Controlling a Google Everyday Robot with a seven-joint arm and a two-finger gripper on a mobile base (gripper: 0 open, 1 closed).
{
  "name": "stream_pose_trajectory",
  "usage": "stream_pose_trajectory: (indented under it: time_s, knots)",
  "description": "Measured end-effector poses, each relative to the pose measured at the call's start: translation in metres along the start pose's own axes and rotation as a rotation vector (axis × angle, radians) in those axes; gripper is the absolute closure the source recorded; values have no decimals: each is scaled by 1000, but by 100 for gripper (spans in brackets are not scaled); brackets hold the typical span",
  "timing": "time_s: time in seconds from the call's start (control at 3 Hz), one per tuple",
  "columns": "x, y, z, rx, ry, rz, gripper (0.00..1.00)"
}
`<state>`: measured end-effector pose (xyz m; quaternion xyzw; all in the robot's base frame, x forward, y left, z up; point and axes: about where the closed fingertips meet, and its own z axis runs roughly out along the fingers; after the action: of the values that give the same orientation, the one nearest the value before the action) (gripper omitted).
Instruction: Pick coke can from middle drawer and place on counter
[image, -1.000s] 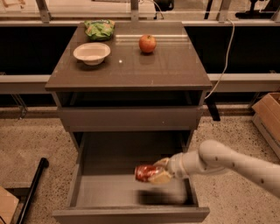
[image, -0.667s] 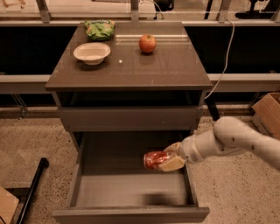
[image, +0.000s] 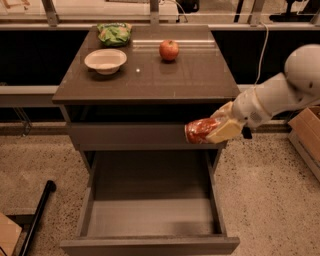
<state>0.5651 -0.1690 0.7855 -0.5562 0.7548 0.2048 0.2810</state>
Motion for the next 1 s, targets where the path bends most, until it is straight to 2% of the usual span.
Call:
stream_pose_trajectory:
  time_s: [0.33, 0.67, 1.0]
  knots:
    - [-39, -41, -45, 57, 26, -43, 100]
    - [-84, -89, -82, 182, -24, -75, 100]
    - [-127, -130, -119, 370, -81, -89, 100]
